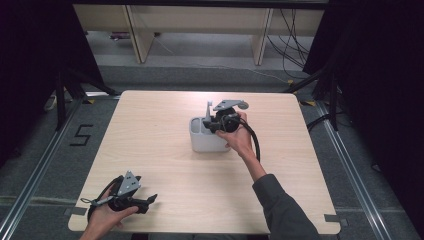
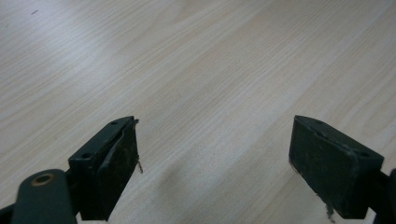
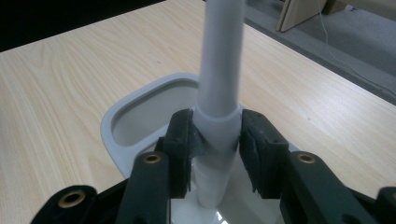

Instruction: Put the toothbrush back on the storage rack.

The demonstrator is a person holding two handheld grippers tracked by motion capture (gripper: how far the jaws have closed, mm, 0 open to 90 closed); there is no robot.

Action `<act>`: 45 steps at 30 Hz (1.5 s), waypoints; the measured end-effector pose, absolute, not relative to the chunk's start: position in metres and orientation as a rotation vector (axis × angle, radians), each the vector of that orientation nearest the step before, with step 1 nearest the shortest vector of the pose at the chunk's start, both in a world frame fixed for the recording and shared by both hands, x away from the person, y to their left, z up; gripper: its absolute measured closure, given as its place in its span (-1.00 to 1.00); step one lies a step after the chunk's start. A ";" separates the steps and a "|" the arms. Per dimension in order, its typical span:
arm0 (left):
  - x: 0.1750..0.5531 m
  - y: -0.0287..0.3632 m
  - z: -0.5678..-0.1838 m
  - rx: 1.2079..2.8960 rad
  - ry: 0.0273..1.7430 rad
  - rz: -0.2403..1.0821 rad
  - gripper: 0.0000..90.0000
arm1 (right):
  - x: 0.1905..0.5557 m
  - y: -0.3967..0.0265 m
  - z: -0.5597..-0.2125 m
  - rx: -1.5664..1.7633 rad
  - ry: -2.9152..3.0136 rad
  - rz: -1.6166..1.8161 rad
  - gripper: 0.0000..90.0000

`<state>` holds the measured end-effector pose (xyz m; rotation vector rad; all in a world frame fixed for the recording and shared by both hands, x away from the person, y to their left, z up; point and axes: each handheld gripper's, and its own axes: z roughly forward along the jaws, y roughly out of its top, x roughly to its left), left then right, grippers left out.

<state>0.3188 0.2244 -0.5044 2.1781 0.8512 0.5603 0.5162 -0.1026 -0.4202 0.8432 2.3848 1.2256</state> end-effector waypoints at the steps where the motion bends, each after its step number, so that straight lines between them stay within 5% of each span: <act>1: 0.319 0.224 -0.505 2.164 0.858 0.556 -0.66 | 0.515 -0.102 -0.421 0.856 2.376 1.230 0.42; 21: 0.319 0.226 -0.504 2.206 0.837 0.566 -0.66 | 0.509 -0.108 -0.411 0.876 2.348 1.257 -0.03; 45: 0.320 0.226 -0.504 2.197 0.842 0.569 -0.66 | 0.488 -0.132 -0.394 0.892 2.296 1.307 -0.11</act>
